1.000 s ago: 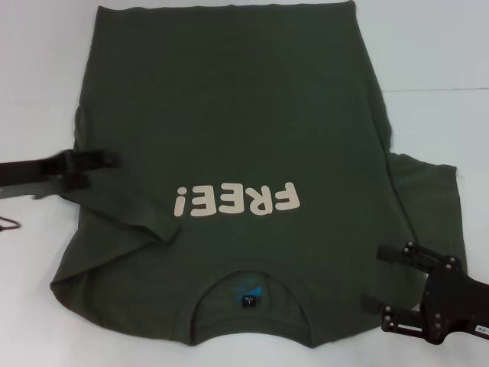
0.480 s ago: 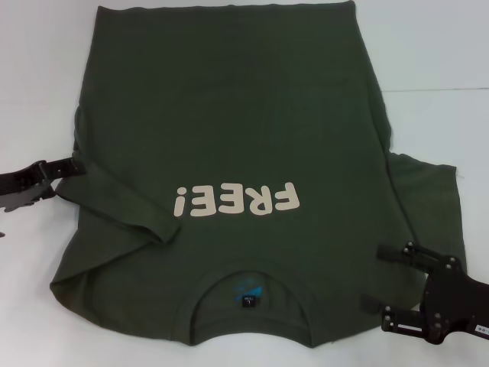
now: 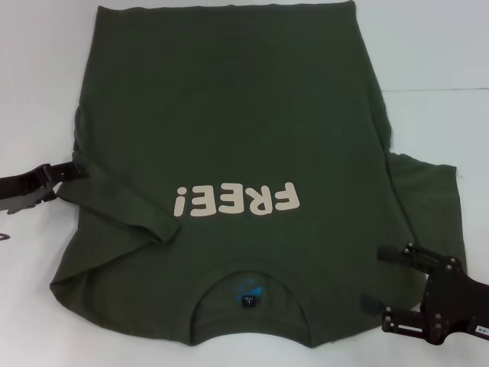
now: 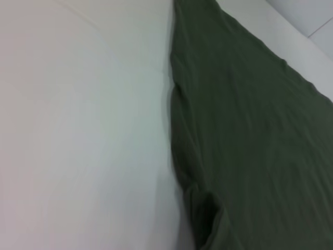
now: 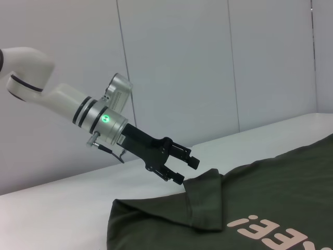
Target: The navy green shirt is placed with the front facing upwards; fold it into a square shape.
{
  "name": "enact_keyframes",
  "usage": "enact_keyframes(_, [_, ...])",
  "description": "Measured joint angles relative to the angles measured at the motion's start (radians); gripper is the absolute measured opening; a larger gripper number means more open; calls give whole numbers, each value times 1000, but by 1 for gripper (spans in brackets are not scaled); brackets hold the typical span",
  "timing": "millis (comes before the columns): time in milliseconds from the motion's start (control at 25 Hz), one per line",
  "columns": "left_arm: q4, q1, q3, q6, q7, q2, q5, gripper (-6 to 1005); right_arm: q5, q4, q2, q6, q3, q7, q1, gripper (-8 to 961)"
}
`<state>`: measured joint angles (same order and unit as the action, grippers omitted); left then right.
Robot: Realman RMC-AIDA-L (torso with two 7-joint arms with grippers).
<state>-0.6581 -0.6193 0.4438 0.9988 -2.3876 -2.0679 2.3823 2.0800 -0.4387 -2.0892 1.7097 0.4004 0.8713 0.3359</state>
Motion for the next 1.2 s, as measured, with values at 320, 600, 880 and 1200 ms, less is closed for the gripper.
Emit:
enact_keyframes(320, [0,1,11,-31,4,-3,-8,858,0,0,0,0,0,0,0,883])
enact_keyframes(600, [4,0,15,-55,4,-4,-10,857,0,10,1,-2,0,-3,1,882])
enact_keyframes(880, [23,-8,26,-58,5,-7,-11,857,0,11,1,-2,0,-4,2,883])
enact_keyframes(1200, [30,-15,32,-39,5,-16,-20,857,0,11,0,-3,0,-6,2,882])
